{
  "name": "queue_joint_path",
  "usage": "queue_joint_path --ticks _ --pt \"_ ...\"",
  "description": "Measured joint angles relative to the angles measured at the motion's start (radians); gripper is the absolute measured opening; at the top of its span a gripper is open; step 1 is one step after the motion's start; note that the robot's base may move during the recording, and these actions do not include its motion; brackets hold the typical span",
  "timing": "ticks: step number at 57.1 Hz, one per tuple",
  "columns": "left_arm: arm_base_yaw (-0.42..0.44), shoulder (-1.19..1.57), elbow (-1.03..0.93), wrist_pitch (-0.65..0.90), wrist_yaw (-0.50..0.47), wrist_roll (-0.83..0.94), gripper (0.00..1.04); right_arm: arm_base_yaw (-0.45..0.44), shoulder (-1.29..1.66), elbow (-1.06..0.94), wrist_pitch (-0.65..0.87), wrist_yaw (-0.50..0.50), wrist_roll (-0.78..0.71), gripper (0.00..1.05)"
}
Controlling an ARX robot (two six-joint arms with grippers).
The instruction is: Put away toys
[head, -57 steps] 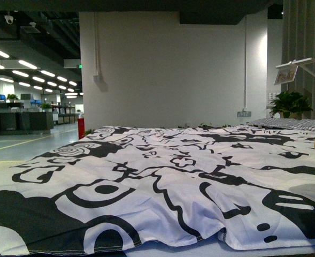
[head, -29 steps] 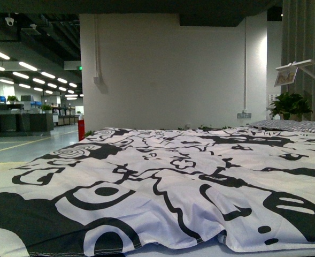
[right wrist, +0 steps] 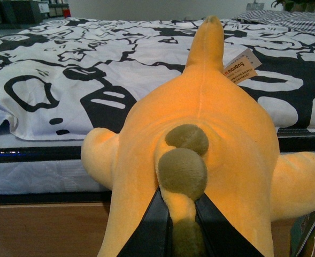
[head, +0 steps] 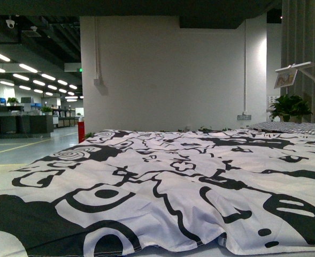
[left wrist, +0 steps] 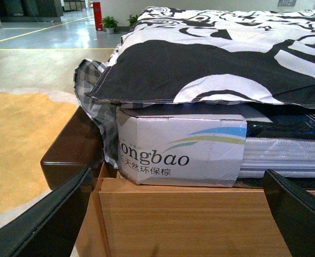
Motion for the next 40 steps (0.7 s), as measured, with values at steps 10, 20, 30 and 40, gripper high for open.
queue_joint_path --ticks 10,20,30,40 --pt "0.000 0.000 0.000 0.000 0.000 0.000 0.99 0.026 -0.130 -0.025 -0.116 0.011 0.000 0.05" --pt "0.000 0.000 0.000 0.000 0.000 0.000 0.99 0.027 -0.151 -0.041 -0.116 0.011 0.000 0.05" --pt "0.000 0.000 0.000 0.000 0.000 0.000 0.99 0.027 -0.165 -0.055 -0.116 0.011 0.000 0.05" --pt "0.000 0.000 0.000 0.000 0.000 0.000 0.99 0.027 -0.205 -0.097 -0.112 0.011 0.000 0.05"
